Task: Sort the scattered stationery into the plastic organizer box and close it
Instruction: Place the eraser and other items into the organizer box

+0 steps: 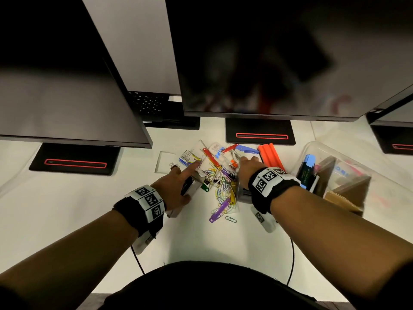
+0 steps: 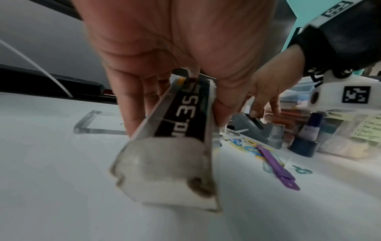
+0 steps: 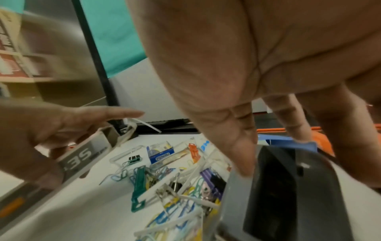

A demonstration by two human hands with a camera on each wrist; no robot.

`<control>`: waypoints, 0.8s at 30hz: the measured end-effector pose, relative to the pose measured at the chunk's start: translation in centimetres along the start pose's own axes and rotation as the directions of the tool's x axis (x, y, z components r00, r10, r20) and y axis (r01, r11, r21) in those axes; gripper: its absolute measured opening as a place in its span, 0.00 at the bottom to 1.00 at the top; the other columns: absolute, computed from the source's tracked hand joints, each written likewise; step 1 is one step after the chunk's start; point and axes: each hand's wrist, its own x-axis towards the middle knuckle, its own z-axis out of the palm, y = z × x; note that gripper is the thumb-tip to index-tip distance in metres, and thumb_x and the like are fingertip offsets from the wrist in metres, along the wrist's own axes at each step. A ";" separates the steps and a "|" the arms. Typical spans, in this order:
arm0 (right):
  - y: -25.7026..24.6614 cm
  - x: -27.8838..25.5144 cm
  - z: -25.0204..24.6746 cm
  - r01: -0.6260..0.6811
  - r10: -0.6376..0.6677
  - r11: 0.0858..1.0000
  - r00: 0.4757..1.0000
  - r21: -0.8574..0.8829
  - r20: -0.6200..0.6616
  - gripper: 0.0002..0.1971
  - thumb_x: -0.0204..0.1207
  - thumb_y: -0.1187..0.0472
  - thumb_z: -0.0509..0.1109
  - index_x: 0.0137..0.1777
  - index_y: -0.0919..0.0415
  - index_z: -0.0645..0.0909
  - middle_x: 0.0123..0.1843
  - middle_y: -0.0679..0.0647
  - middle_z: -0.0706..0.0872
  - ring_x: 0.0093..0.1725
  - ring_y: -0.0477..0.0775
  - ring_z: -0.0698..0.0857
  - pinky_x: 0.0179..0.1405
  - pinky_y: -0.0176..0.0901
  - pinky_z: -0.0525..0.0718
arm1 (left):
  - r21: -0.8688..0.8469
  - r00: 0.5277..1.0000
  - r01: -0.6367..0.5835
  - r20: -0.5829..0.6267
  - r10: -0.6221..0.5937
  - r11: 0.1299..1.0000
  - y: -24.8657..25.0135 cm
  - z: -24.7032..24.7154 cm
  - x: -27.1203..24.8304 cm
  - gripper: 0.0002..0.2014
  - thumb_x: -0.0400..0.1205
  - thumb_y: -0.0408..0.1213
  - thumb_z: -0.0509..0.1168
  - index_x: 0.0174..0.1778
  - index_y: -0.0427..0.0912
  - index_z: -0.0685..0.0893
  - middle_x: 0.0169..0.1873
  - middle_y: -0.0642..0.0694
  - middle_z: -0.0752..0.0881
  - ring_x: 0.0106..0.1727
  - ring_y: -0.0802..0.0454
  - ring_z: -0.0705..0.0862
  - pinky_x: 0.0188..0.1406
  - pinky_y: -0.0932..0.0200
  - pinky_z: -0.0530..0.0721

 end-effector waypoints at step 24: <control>0.6 -1.6 2.6 0.292 -0.336 0.845 0.942 -0.449 -0.019 0.31 0.74 0.58 0.70 0.76 0.52 0.63 0.80 0.59 0.54 0.75 0.68 0.61 0.61 0.65 0.79 | -0.229 0.969 -0.174 -0.212 0.125 0.958 0.9 1.0 0.1 0.27 0.78 0.38 0.67 0.73 0.57 0.67 0.79 0.44 0.60 0.79 0.43 0.65 0.72 0.46 0.76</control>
